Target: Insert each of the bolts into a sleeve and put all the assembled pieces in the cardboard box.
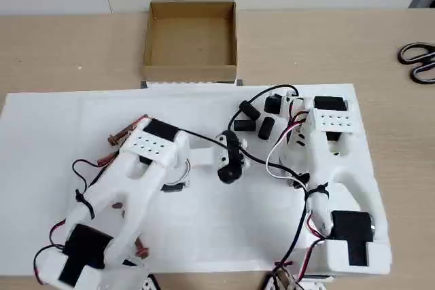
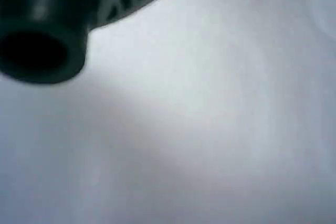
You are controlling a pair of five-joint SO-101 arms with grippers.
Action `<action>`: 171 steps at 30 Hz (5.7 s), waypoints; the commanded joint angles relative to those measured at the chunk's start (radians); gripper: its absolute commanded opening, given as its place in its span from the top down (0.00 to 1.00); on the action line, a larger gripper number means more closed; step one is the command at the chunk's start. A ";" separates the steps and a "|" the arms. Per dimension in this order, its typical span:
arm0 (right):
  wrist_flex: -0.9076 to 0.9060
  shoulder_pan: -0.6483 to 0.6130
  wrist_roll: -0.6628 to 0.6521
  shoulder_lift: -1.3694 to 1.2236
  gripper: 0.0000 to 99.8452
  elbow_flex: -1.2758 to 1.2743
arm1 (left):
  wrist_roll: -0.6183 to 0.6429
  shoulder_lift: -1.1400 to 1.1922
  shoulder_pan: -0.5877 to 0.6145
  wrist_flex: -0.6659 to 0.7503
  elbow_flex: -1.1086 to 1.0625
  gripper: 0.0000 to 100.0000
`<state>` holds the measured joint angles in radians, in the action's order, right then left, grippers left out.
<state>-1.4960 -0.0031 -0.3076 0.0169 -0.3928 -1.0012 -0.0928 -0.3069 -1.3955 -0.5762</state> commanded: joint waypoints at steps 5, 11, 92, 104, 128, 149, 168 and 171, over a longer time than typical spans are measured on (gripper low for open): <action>-0.007 0.010 -0.009 0.054 0.99 0.011 | 0.000 -0.015 0.011 -0.121 0.139 0.99; -0.015 0.012 -0.009 0.054 0.99 0.011 | 0.094 -0.015 0.084 -0.098 0.225 0.99; -0.007 0.010 0.018 0.054 0.99 0.011 | 1.539 -0.005 0.295 0.496 -0.004 0.83; -0.015 0.004 0.020 0.108 0.99 0.009 | 1.539 0.023 0.295 0.535 -0.018 0.83; -0.027 0.010 0.017 0.229 1.00 -0.014 | 1.533 0.097 0.293 0.503 0.035 1.00; -0.216 0.004 0.026 0.656 1.00 0.152 | 1.456 -0.551 0.186 0.069 0.226 1.00; -0.036 -0.016 0.141 1.333 1.00 -0.336 | 1.453 -1.097 0.186 -0.118 0.073 1.00; 0.015 -0.018 0.227 1.458 1.00 -0.427 | 1.455 -1.208 0.189 -0.054 -0.047 1.00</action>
<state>-1.5405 -0.0107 -0.1542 1.3717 -0.7672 0.4580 -1.2083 -0.1181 -1.5152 -0.5516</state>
